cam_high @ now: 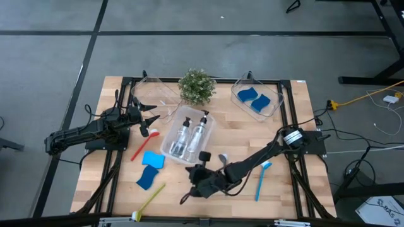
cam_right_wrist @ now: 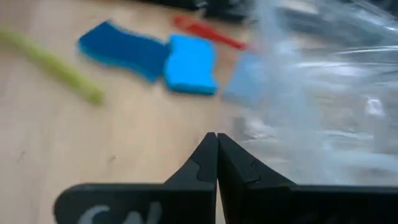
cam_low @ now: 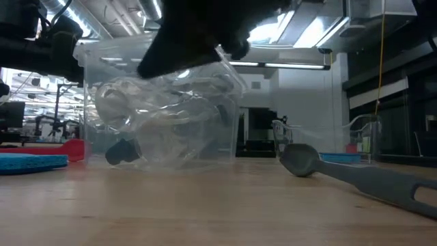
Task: Pick & Place Kitchen Sink Supplies
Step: Adjust the white bin
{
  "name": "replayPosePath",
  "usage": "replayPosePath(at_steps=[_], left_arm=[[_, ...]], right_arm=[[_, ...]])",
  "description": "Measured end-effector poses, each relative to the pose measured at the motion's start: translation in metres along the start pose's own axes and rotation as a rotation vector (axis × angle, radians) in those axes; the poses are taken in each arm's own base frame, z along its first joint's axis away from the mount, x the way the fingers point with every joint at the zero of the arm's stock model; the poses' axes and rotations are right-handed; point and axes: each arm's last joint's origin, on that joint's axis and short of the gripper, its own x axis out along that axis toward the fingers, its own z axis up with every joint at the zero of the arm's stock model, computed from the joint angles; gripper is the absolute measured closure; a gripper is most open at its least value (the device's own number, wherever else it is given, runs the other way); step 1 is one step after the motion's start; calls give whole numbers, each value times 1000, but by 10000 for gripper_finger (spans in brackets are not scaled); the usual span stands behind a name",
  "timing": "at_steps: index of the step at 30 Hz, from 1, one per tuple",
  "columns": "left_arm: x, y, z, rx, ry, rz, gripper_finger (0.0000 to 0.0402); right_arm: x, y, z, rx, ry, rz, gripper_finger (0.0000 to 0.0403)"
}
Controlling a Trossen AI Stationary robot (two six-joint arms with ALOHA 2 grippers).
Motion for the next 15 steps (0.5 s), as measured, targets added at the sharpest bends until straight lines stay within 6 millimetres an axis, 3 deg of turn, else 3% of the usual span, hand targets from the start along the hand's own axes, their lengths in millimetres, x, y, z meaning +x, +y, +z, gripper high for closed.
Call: replayPosePath(at_steps=[4, 15], left_arm=[[0, 0, 0, 0, 0, 0, 176], [0, 0, 0, 0, 0, 0, 176]], right_arm=[[-3, -7, -4, 14, 24, -151, 402], [-7, -18, -12, -167, 13, -481, 399]])
